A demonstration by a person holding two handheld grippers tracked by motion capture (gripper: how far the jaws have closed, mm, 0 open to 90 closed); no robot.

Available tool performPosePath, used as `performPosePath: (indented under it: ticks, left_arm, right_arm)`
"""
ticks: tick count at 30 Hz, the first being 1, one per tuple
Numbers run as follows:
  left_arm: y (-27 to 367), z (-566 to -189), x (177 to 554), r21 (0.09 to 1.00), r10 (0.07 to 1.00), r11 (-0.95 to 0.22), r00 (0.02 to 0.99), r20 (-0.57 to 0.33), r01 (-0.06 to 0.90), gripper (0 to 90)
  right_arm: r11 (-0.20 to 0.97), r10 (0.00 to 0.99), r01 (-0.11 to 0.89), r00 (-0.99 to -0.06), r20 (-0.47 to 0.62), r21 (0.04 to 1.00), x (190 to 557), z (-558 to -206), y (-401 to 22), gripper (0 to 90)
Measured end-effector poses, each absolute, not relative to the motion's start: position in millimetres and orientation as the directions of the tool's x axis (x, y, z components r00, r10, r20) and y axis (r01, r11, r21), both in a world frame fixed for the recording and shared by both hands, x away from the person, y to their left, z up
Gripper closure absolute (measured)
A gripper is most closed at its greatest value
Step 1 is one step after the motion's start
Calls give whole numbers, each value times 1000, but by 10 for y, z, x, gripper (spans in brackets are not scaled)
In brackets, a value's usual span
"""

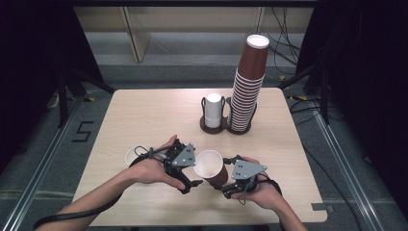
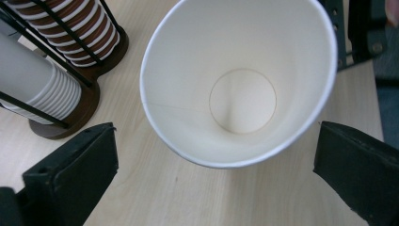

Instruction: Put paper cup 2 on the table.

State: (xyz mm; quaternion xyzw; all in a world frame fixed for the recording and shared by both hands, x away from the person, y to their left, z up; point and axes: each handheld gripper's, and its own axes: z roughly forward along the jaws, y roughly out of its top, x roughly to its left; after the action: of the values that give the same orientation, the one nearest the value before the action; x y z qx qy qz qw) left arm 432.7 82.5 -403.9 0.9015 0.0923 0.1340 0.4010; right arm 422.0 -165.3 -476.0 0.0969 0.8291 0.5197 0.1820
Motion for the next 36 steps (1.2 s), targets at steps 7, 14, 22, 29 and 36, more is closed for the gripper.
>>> performPosePath:
  ticks: [7,14,22,29,36]
  left_arm:
    - [810,-4149,4327,834,297,-542,952,74,104,0]
    - [767,-4200,4345,880,279,-460,960,17,118,0]
    - [727,-4227,4359,906,251,-413,968,15,93,13]
    - [737,-4242,4340,917,233,-395,972,37,60,55]
    - [802,-4237,4276,927,256,-374,965,61,41,91]
  right_arm:
    - [403,348,-32,-919,-186,915,4205,-4757,-1657,200]
    - [387,339,-29,-925,-171,921,4191,-4748,-1632,200]
    - [370,322,-22,-935,-151,929,4165,-4729,-1590,200]
    - [356,305,-47,-938,-164,933,4186,-4722,-1542,200]
    - [347,293,-14,-948,-122,938,4187,-4712,-1459,189]
